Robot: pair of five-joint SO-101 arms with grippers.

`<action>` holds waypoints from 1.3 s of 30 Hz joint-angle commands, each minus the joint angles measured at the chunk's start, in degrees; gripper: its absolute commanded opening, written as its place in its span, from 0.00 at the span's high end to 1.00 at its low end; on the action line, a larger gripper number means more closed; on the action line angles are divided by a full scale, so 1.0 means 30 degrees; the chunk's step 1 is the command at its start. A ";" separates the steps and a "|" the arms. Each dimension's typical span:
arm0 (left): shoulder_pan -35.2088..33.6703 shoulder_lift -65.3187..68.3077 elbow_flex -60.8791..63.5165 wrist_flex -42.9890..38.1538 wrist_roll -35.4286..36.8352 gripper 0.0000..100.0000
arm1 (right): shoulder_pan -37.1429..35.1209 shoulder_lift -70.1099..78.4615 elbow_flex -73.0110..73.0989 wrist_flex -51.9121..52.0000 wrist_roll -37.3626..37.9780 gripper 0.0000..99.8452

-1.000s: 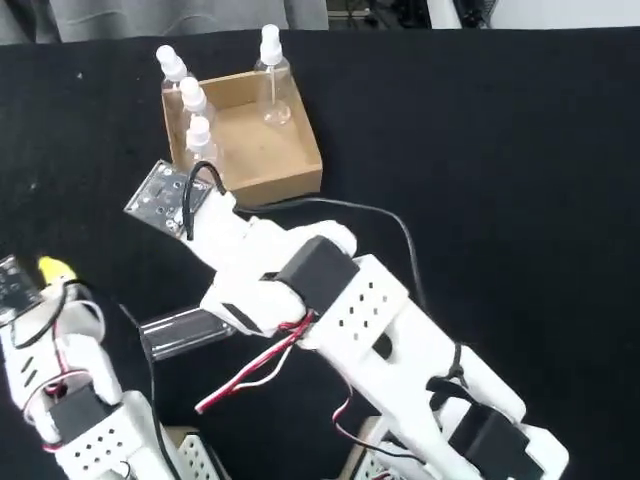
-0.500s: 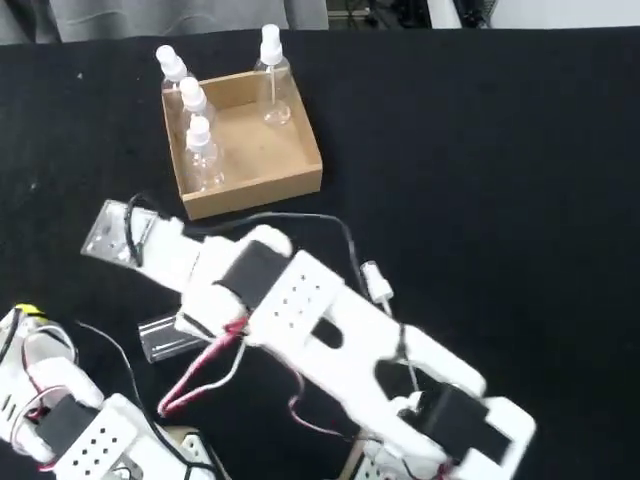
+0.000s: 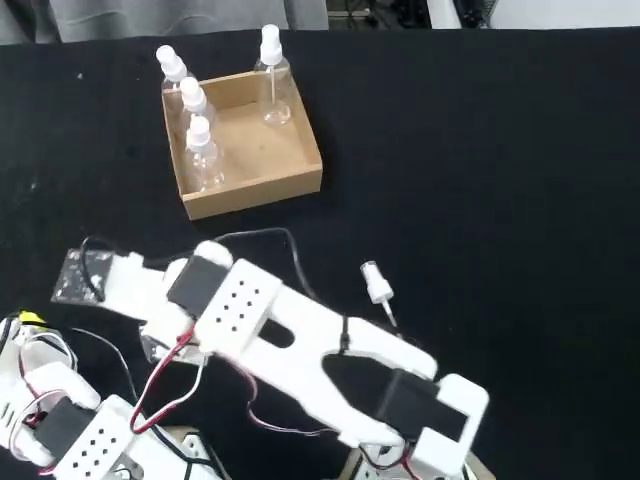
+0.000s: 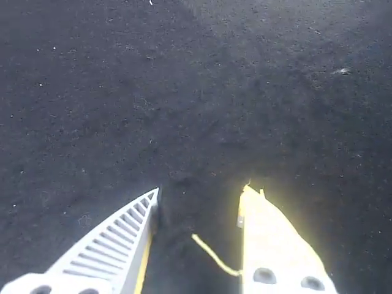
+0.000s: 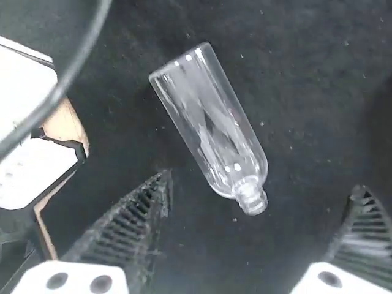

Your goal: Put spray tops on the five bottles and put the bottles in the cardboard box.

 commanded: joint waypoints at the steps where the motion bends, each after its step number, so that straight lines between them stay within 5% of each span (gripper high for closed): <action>1: -0.0190 -0.0176 -0.0659 0.0117 0.0088 0.80 | -0.0234 0.0454 -0.1275 -0.1026 0.0322 0.60; 23: -0.0190 -0.0176 -0.0542 0.0059 0.0088 0.80 | 0.1641 0.5846 -0.2388 -0.2637 0.0733 0.60; 29: -0.0190 -0.0176 -0.0542 0.0059 0.0088 0.80 | 0.2520 0.6110 -0.2623 -0.2637 0.0733 0.74; 39: -0.0190 -0.0176 -0.0513 0.0059 0.0088 0.80 | 0.2520 0.5993 -0.2593 -0.1172 0.0615 0.84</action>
